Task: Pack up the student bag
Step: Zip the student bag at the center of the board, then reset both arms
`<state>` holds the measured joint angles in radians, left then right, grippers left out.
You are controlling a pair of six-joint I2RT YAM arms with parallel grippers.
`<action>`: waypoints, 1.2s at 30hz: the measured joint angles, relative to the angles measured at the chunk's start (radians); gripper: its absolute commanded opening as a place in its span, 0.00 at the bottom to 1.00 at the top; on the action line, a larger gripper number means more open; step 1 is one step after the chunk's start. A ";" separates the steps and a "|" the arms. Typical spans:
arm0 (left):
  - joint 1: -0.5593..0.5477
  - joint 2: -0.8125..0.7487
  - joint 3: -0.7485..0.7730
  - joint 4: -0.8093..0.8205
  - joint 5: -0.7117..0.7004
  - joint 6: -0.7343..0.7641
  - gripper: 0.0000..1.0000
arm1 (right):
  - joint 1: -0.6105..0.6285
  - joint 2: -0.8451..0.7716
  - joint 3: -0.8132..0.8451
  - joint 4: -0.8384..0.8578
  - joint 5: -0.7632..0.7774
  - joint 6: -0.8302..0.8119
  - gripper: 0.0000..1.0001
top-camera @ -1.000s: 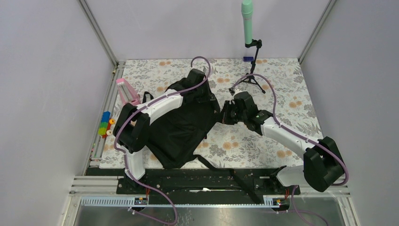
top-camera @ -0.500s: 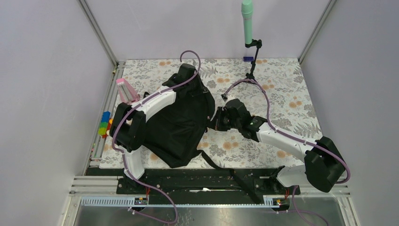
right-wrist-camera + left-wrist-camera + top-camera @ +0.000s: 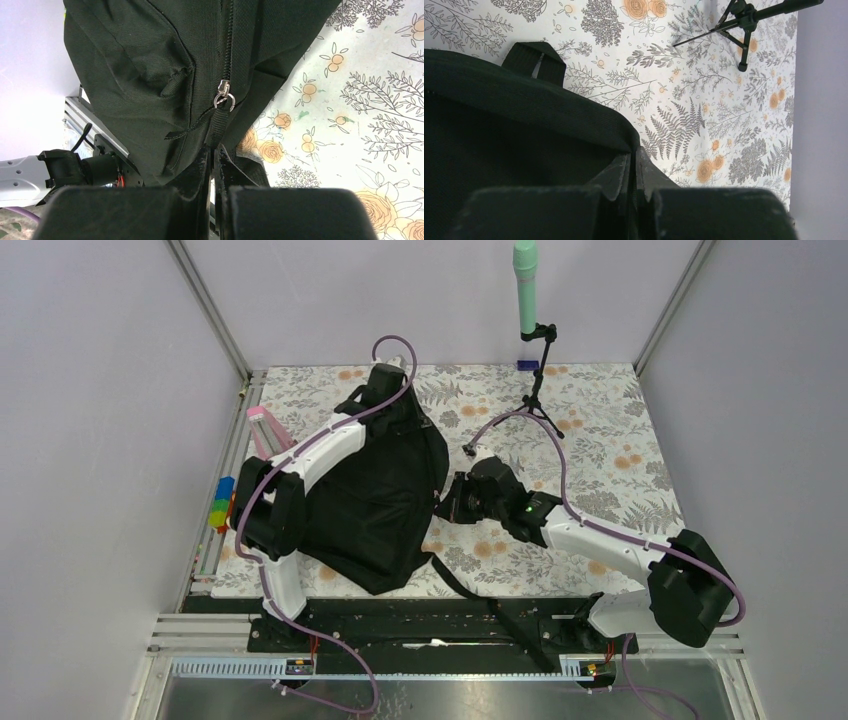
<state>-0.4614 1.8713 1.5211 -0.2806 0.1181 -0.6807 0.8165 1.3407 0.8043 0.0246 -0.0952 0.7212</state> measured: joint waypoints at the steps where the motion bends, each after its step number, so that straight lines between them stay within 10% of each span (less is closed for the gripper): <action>1: 0.001 0.002 0.008 -0.008 0.000 0.006 0.00 | 0.004 0.000 0.000 0.004 0.006 0.000 0.00; 7: 0.003 0.017 0.031 -0.026 -0.005 0.034 0.02 | 0.020 -0.005 0.000 0.012 0.035 0.000 0.01; 11: 0.005 0.017 0.028 0.016 -0.027 0.066 0.68 | 0.026 -0.012 0.003 -0.024 0.046 -0.009 0.53; 17: 0.066 -0.083 -0.089 0.255 -0.095 0.138 0.98 | 0.068 -0.080 0.075 -0.231 0.035 -0.090 0.91; 27: 0.068 -0.411 -0.337 0.330 -0.173 0.223 0.99 | -0.252 -0.225 0.091 -0.348 0.011 -0.256 0.99; 36: 0.178 -0.723 -0.472 0.072 -0.297 0.248 0.99 | -0.625 -0.417 0.064 -0.491 -0.010 -0.401 1.00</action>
<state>-0.2832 1.1481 1.0496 -0.2085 -0.1791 -0.4324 0.1913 0.9234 0.8680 -0.4664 -0.1051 0.3202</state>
